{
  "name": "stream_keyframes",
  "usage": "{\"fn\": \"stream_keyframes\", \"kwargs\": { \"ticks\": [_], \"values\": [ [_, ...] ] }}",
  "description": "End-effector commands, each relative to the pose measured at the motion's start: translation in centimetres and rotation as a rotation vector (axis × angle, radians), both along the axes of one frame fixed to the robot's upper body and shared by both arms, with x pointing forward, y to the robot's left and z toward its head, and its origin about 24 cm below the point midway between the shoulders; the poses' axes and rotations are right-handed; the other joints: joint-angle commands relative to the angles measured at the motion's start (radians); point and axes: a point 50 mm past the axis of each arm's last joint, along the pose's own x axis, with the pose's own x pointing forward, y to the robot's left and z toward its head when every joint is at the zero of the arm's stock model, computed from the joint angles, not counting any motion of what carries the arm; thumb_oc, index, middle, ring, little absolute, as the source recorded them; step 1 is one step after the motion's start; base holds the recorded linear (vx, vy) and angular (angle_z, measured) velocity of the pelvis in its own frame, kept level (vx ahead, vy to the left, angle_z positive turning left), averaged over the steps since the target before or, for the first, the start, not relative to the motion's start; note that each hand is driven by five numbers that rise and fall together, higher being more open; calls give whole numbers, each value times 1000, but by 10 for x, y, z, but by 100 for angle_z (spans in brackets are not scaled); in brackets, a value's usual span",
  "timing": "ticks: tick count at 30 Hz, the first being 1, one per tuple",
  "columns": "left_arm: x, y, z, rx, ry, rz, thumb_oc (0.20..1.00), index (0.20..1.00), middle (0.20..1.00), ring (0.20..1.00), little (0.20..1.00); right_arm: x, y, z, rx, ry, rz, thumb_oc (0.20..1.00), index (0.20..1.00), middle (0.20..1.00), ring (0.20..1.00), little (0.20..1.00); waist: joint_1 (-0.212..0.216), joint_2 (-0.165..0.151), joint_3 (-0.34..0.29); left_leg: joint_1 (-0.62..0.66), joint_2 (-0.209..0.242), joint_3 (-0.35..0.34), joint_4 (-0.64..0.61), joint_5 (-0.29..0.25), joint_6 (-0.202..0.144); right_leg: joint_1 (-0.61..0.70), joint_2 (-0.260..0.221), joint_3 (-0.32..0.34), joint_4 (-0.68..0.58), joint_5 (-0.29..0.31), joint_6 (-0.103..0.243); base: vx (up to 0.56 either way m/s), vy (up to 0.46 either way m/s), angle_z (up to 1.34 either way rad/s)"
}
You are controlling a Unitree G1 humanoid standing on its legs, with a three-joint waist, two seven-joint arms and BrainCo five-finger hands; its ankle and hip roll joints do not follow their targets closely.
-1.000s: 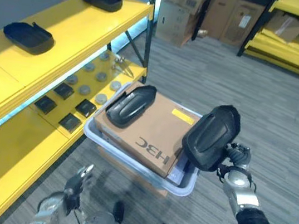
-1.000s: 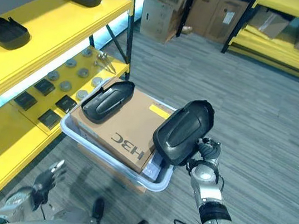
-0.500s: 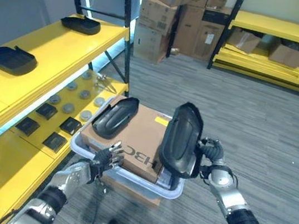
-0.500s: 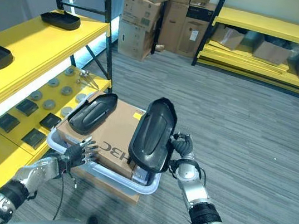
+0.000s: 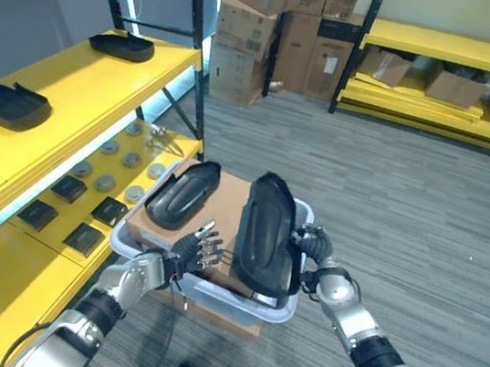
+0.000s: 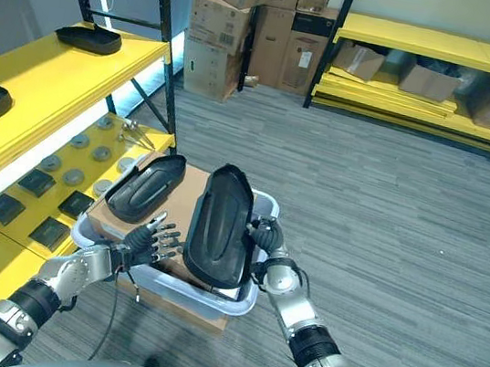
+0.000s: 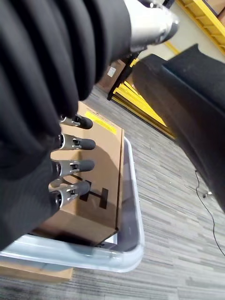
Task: Move parts from the plastic box to the shelf.
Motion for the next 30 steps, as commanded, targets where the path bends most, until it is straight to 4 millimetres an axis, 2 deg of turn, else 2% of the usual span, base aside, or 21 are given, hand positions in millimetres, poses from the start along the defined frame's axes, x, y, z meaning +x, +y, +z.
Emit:
{"fn": "stream_keyframes", "kwargs": {
  "ticks": [1,10,14,22,30],
  "values": [
    [11,-26,21,-95,-80,-98,1000,1000,1000,1000,1000,27,29,32,17,-122,98,200,200,200,200,200,19,-42,-59,-55,73,24,9,-27,-40,17,-92,28,-91,73,117,0,0,0],
    [8,-55,38,-129,-115,-228,1000,1000,1000,1000,1000,29,51,28,-21,-80,194,200,200,200,200,200,15,-32,-64,-60,70,23,7,-22,-42,16,-90,29,-95,75,117,-6,2,-1],
    [8,-61,44,-130,-135,-236,1000,1000,1000,1000,1000,28,58,28,-38,-69,235,200,200,200,200,200,12,-30,-69,-68,69,21,3,-18,-44,9,-89,31,-101,78,117,-12,3,-2],
    [16,-55,53,-53,-224,-237,1000,1000,1000,1000,1000,29,58,29,-67,-56,253,200,200,200,200,200,14,-24,-61,-74,66,18,6,-14,-47,8,-89,32,-104,82,116,-16,4,-4],
    [23,-47,64,61,-402,-346,1000,1000,1000,1000,1000,31,54,27,-87,-42,254,200,200,200,200,200,18,-16,-58,-72,64,11,3,-11,-49,14,-90,28,-106,83,117,0,0,0]
  ]
}}
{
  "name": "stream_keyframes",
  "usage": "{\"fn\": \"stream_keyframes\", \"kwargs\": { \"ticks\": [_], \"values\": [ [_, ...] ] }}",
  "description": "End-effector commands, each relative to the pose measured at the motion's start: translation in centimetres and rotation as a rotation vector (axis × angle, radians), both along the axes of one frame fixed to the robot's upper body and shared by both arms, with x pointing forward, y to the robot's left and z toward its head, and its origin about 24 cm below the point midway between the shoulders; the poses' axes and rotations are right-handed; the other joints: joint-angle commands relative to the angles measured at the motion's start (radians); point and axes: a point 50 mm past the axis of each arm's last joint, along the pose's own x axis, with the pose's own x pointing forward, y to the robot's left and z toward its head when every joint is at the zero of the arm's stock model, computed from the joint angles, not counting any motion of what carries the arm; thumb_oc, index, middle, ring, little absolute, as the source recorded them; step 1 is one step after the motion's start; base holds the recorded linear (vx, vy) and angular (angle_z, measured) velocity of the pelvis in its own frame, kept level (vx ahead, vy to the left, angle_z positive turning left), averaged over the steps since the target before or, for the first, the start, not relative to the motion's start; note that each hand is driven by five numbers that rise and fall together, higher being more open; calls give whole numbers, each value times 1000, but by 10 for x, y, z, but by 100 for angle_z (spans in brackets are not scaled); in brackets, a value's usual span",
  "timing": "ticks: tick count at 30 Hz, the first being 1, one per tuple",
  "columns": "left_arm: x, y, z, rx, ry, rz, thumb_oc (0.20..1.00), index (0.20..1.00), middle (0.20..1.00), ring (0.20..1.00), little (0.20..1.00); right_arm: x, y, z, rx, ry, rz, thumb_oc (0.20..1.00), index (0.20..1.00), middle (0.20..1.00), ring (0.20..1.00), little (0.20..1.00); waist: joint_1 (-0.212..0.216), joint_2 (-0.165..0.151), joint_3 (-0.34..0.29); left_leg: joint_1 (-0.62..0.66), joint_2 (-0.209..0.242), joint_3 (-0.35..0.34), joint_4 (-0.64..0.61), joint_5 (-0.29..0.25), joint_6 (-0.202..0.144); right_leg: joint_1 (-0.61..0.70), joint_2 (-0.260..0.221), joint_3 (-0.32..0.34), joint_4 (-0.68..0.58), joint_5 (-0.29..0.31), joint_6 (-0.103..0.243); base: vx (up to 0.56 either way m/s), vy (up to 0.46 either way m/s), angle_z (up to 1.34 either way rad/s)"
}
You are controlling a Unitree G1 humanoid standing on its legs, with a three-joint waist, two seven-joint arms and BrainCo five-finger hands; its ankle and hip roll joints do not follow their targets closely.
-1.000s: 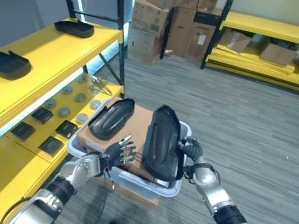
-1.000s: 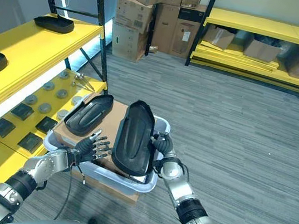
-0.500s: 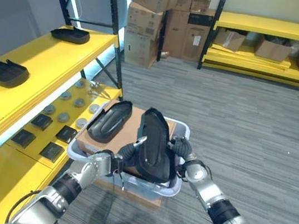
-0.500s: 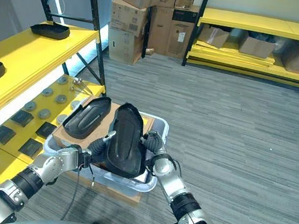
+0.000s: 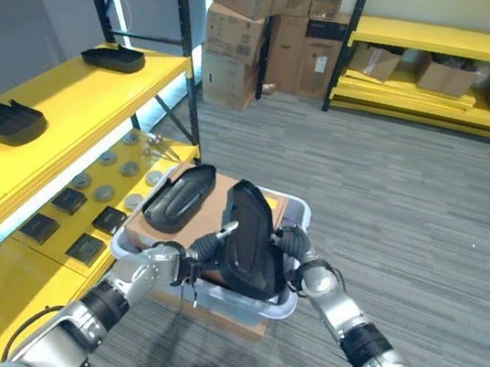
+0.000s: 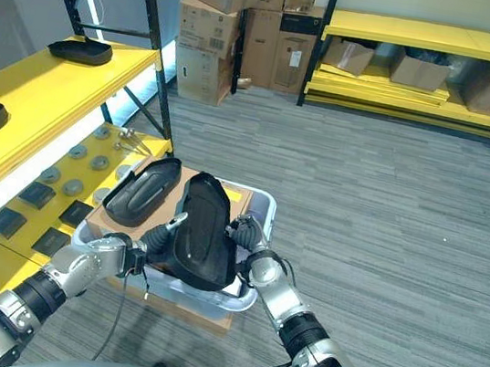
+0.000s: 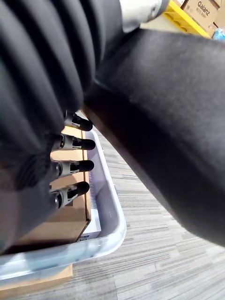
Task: Move parts from the plastic box to the shelf.
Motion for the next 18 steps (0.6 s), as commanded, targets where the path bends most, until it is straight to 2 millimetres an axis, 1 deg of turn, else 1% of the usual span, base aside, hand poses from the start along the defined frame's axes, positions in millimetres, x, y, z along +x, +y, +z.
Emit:
{"fn": "stream_keyframes", "kwargs": {
  "ticks": [1,2,5,7,8,13,18],
  "values": [
    [22,-25,44,-52,-286,-153,1000,1000,1000,1000,1000,23,29,27,15,-108,106,200,200,200,200,200,27,-54,-27,-37,61,-14,-16,-11,-51,64,-91,1,-125,77,121,0,0,0],
    [21,-29,52,-68,-326,-189,1000,1000,1000,1000,1000,23,29,27,17,-106,106,200,200,200,200,200,26,-53,-26,-34,61,-15,-18,-11,-51,66,-90,1,-125,76,120,0,0,0],
    [20,-32,57,-82,-354,-218,1000,1000,1000,1000,1000,22,29,26,18,-105,108,200,200,200,200,200,24,-52,-25,-33,61,-16,-19,-11,-51,66,-90,2,-124,76,120,0,0,0],
    [18,-36,62,-97,-384,-234,454,454,454,454,454,22,29,26,18,-105,110,200,200,200,200,200,22,-52,-24,-33,60,-16,-19,-10,-50,65,-90,3,-121,75,119,0,0,0],
    [17,-37,63,-96,-396,-237,200,200,200,200,200,22,29,26,20,-106,110,200,200,200,200,200,21,-51,-24,-32,60,-15,-20,-11,-50,65,-90,4,-121,74,119,0,0,0],
    [16,-42,66,-105,-415,-241,200,200,200,200,200,25,30,29,28,-108,102,200,200,200,200,200,18,-51,-20,-31,59,-15,-21,-10,-50,64,-90,8,-120,73,118,0,0,0],
    [15,-45,65,-125,-382,-210,200,200,200,200,200,26,31,30,28,-107,94,200,200,200,200,200,16,-50,-16,-28,59,-13,-23,-9,-50,67,-89,10,-121,73,116,0,0,0]
  ]
}}
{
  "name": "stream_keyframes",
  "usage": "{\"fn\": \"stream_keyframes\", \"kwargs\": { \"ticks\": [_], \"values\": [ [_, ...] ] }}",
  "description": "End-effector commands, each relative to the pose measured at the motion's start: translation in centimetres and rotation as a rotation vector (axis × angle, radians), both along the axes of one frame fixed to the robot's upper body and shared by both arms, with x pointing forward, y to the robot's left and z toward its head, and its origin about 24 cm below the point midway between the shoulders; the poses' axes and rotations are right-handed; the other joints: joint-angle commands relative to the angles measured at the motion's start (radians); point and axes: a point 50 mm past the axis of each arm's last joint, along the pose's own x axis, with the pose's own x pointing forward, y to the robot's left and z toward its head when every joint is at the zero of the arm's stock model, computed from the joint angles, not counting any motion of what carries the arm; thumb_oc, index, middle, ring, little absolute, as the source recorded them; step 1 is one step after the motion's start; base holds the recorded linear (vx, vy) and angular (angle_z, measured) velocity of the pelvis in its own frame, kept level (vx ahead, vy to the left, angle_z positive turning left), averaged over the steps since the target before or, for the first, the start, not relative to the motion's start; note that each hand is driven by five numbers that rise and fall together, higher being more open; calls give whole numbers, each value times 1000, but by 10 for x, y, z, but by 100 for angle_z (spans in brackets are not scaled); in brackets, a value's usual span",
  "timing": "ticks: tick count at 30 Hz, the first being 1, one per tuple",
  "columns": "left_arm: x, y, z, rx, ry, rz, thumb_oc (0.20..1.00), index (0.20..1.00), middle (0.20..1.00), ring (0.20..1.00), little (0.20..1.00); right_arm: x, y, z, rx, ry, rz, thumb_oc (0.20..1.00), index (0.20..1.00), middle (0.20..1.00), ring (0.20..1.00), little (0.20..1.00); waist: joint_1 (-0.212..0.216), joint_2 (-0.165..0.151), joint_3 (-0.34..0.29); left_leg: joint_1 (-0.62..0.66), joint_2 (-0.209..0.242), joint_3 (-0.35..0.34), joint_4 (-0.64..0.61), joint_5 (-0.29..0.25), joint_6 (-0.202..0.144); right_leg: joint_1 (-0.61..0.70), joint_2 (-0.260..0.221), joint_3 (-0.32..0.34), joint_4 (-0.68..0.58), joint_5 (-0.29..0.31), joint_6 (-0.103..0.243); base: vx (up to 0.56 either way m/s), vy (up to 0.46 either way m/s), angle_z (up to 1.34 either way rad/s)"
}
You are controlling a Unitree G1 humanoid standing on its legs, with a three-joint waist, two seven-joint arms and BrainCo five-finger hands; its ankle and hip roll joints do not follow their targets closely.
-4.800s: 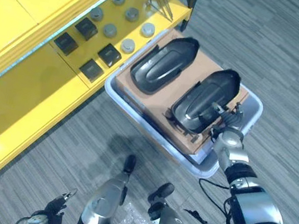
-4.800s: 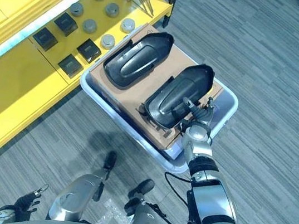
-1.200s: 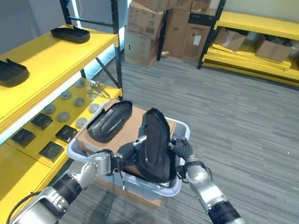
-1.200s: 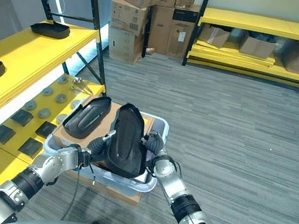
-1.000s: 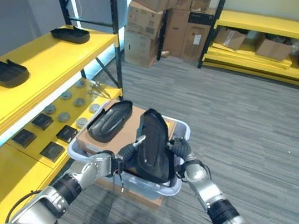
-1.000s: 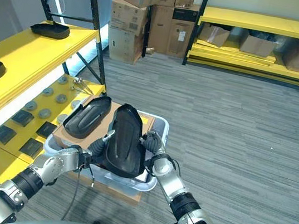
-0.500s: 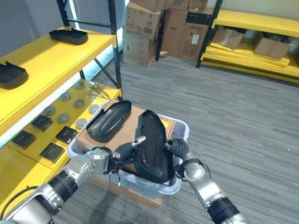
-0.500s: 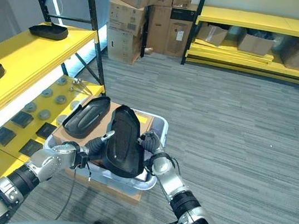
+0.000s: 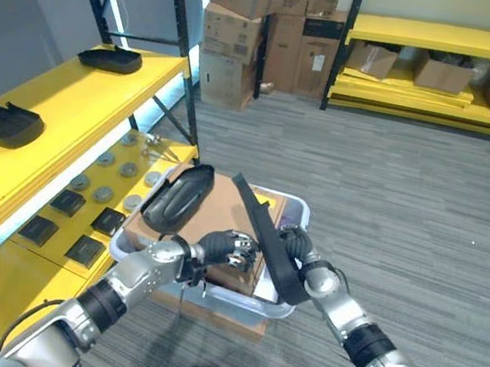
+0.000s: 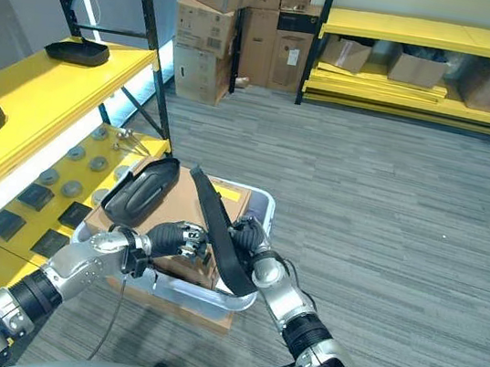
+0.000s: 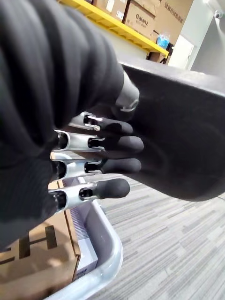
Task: Move parts from the plastic box to the shelf.
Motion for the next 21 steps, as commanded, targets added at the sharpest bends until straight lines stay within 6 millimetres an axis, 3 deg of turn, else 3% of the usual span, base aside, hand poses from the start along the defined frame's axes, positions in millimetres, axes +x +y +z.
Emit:
{"fn": "stream_keyframes", "kwargs": {
  "ticks": [1,2,10,15,16,21],
  "values": [
    [16,-32,37,-107,-121,-57,661,661,661,661,661,28,34,32,42,-120,91,200,200,200,200,200,23,-58,-16,-29,59,-16,-22,-9,-50,68,-89,9,-119,73,115,0,0,0],
    [16,-32,36,-106,-117,-53,1000,1000,1000,1000,1000,29,34,32,41,-122,90,200,200,200,200,200,23,-58,-16,-29,59,-17,-23,-8,-50,68,-89,9,-119,74,115,0,0,0],
    [24,-14,30,-129,-51,119,1000,1000,1000,1000,1000,27,20,33,27,-137,33,200,200,200,200,200,24,-59,-11,-21,62,-18,-25,-6,-53,73,-89,11,-121,77,115,0,0,0],
    [29,11,24,-128,13,225,1000,1000,1000,1000,1000,37,-12,48,6,-197,-99,200,200,200,200,200,34,-56,0,-18,61,-28,-25,-3,-56,80,-91,2,-119,80,116,0,0,0],
    [30,19,23,-129,35,238,1000,1000,1000,1000,1000,41,-28,54,-12,-220,-142,200,200,200,200,200,40,-55,0,-16,59,-33,-26,-3,-56,83,-93,-4,-119,81,116,0,0,0],
    [29,25,23,-107,65,216,1000,1000,1000,1000,1000,51,-57,76,-85,-288,-185,200,200,200,200,200,55,-58,4,-11,57,-44,-24,-3,-55,92,-97,-17,-115,83,118,13,2,3]
  ]
}}
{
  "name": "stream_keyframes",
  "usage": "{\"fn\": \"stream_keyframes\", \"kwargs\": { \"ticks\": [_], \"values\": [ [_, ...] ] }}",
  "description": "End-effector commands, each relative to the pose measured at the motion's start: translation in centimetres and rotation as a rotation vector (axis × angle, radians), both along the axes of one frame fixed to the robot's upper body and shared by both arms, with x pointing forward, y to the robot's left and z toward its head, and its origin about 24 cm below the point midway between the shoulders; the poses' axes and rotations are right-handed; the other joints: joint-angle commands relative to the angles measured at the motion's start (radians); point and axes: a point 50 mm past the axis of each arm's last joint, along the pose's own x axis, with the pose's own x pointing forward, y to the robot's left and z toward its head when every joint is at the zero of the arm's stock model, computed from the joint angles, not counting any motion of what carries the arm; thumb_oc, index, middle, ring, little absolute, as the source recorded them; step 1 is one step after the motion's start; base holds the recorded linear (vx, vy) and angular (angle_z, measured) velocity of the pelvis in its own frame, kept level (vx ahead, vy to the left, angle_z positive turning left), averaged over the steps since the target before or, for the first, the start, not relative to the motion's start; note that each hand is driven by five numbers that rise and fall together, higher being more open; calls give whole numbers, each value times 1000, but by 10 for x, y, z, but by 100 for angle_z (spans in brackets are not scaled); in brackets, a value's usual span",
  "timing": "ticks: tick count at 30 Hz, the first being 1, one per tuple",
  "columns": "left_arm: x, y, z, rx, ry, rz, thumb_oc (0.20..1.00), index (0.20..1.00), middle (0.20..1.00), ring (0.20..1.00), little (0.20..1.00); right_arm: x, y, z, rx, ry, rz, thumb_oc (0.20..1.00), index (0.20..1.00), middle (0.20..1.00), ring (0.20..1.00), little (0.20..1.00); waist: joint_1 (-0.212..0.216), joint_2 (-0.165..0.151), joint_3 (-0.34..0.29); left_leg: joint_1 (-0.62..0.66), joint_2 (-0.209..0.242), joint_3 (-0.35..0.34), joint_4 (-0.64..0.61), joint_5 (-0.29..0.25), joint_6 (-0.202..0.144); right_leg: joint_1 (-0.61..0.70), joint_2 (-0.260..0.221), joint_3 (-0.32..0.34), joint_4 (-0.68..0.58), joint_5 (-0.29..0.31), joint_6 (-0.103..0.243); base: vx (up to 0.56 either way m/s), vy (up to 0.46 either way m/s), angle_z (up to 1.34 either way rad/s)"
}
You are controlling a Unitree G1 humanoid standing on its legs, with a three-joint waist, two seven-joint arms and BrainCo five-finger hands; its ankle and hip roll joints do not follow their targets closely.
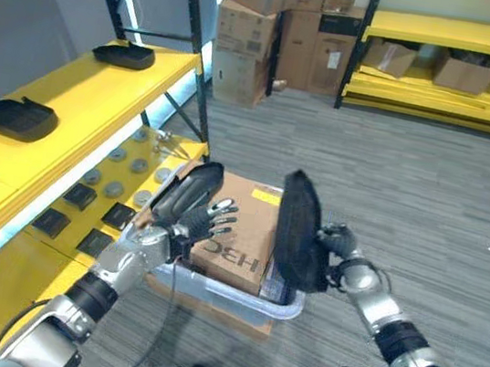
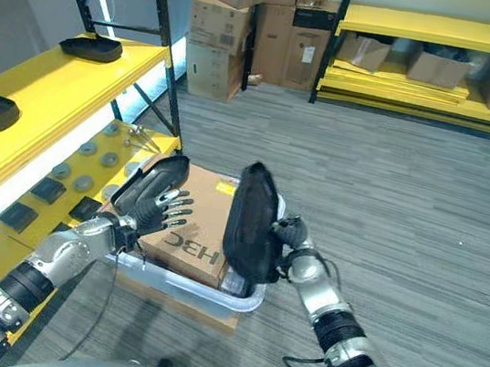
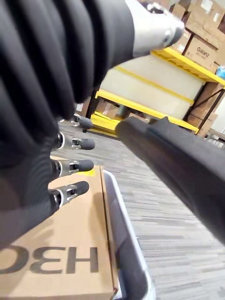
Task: Move parts from the plastic box to the shelf.
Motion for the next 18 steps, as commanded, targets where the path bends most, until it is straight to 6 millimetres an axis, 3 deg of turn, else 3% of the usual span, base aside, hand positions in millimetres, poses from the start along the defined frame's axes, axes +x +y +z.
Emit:
{"fn": "stream_keyframes", "kwargs": {
  "ticks": [1,7,11,18],
  "values": [
    [4,-17,13,-35,-22,-84,1000,1000,1000,1000,1000,39,27,58,18,-244,97,200,200,200,200,200,23,-71,-29,-28,58,-39,-23,-3,-55,68,-96,-11,-103,79,114,47,-21,16],
    [0,-26,-3,46,87,-100,1000,1000,1000,1000,1000,54,31,84,-24,-280,137,200,200,200,200,200,27,-83,-39,-16,58,-47,-27,-8,-54,77,-91,-13,-104,76,119,28,-13,6],
    [0,-34,-5,36,83,-138,1000,1000,1000,1000,1000,57,39,83,-68,-244,195,200,200,200,200,200,26,-87,-44,-16,58,-47,-27,-10,-52,76,-91,-11,-103,74,120,0,0,0],
    [2,-56,6,-42,74,-174,1000,1000,1000,1000,1000,53,70,62,-158,-159,389,200,200,200,200,200,25,-93,-46,-19,58,-49,-25,-11,-51,73,-89,-5,-99,72,121,0,0,0]
  ]
}}
